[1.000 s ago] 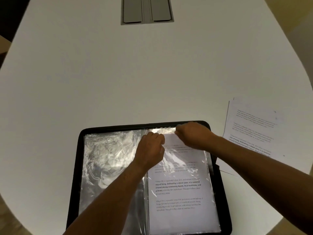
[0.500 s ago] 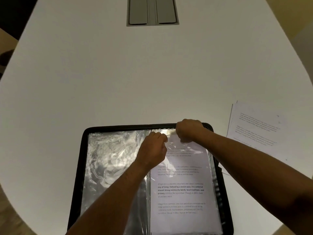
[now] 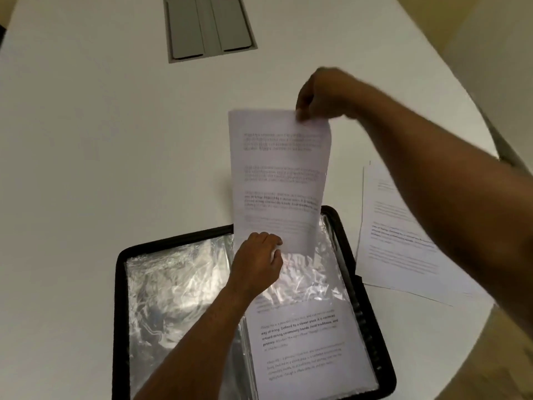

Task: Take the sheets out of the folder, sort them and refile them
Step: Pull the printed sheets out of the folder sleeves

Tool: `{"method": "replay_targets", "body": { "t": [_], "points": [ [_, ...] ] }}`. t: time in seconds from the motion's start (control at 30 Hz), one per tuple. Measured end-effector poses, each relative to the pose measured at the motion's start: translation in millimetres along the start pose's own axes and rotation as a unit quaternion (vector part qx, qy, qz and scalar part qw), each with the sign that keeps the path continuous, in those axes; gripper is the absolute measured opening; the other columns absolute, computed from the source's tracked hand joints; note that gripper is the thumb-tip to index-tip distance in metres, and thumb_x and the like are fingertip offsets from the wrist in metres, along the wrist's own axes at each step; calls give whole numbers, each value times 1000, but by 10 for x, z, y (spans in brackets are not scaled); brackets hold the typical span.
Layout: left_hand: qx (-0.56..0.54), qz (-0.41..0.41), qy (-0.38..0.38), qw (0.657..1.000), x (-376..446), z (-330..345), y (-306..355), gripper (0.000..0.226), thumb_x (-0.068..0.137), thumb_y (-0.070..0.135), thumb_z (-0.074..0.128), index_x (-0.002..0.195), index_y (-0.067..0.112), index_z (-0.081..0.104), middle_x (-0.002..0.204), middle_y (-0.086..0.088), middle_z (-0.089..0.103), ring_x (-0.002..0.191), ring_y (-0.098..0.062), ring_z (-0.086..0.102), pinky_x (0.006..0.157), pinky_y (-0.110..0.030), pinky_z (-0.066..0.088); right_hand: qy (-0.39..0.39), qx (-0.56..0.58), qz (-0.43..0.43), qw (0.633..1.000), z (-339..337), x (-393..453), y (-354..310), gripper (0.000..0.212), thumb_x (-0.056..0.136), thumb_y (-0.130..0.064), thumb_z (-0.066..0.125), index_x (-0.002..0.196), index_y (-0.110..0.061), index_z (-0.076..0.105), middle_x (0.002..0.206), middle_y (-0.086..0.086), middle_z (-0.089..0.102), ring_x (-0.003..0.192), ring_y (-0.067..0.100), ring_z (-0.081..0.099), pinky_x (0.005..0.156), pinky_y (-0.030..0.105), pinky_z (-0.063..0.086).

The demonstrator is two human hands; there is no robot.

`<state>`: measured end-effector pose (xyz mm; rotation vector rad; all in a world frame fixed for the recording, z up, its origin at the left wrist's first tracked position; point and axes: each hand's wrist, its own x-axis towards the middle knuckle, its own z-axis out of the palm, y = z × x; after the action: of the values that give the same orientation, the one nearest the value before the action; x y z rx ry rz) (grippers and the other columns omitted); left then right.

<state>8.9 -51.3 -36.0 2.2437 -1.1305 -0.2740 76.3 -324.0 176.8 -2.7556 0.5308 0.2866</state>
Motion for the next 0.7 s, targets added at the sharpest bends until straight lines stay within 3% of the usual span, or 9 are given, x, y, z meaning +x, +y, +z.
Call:
{"method": "replay_targets", "body": {
  "t": [0.1, 0.2, 0.3, 0.37, 0.43, 0.5, 0.53, 0.63, 0.7],
  "points": [
    [-1, 0, -8, 1000, 46, 65, 12, 24, 83, 21, 58, 105, 14, 67, 100, 3, 68, 94, -17, 59, 78, -35, 54, 54, 89, 25, 994, -339, -169, 399, 17, 86, -28, 72, 102, -22, 74, 97, 1, 67, 72, 11, 57, 60, 18, 45],
    [-16, -16, -19, 1000, 98, 120, 57, 27, 87, 24, 55, 110, 15, 67, 107, 4, 66, 102, -14, 56, 83, -28, 49, 116, 191, 50, 973, -546, -315, 893, 11, 84, -35, 70, 86, -25, 72, 87, -1, 69, 71, 10, 59, 76, 36, 56],
    [-19, -15, -32, 999, 172, 171, 128, 23, 90, 23, 58, 111, 18, 64, 112, 5, 63, 106, -11, 52, 82, -22, 41, 145, 277, 52, 948, -630, -482, 1325, 16, 96, -23, 58, 80, -25, 60, 65, -19, 62, 59, -5, 56, 63, 14, 48],
    [-23, -6, -38, 999, 242, 224, 159, 22, 89, 23, 58, 110, 17, 63, 115, 3, 60, 110, -13, 51, 85, -26, 45, 161, 308, 67, 935, -641, -611, 1570, 18, 99, -18, 53, 82, -23, 57, 61, -22, 61, 55, -8, 57, 55, 9, 47],
    [-33, -6, -47, 998, 308, 298, 182, 25, 90, 24, 57, 112, 16, 63, 126, 0, 57, 120, -15, 46, 92, -27, 43, 144, 330, 79, 930, -622, -734, 1855, 12, 98, -21, 55, 93, -13, 62, 72, -15, 66, 60, -3, 61, 55, 13, 52],
    [-42, -10, -60, 997, 372, 361, 222, 25, 91, 22, 58, 115, 17, 63, 134, 1, 51, 128, -12, 39, 95, -23, 36, 102, 339, 96, 931, -575, -814, 2139, 31, 94, -30, 59, 111, -4, 62, 92, 1, 67, 70, 8, 67, 64, 24, 60],
    [-47, -7, -61, 997, 412, 390, 242, 24, 92, 20, 59, 115, 17, 63, 135, 1, 50, 128, -10, 37, 96, -22, 35, 75, 341, 100, 932, -539, -863, 2255, 30, 95, -30, 59, 113, -6, 63, 95, 5, 67, 71, 12, 68, 67, 29, 59],
    [-66, -2, -64, 996, 527, 463, 263, 21, 90, 17, 58, 110, 16, 64, 129, -1, 54, 123, -13, 42, 98, -28, 42, -4, 347, 117, 931, -370, -967, 2521, 12, 99, -18, 54, 97, -11, 64, 83, 0, 70, 64, 9, 67, 61, 27, 61],
    [-73, -10, -74, 995, 583, 511, 274, 27, 88, 21, 54, 112, 16, 63, 124, -2, 57, 118, -20, 49, 95, -35, 45, -55, 330, 142, 932, -199, -994, 2667, 13, 98, -13, 54, 91, -13, 65, 74, -5, 71, 60, 7, 67, 52, 20, 56]
  ]
}}
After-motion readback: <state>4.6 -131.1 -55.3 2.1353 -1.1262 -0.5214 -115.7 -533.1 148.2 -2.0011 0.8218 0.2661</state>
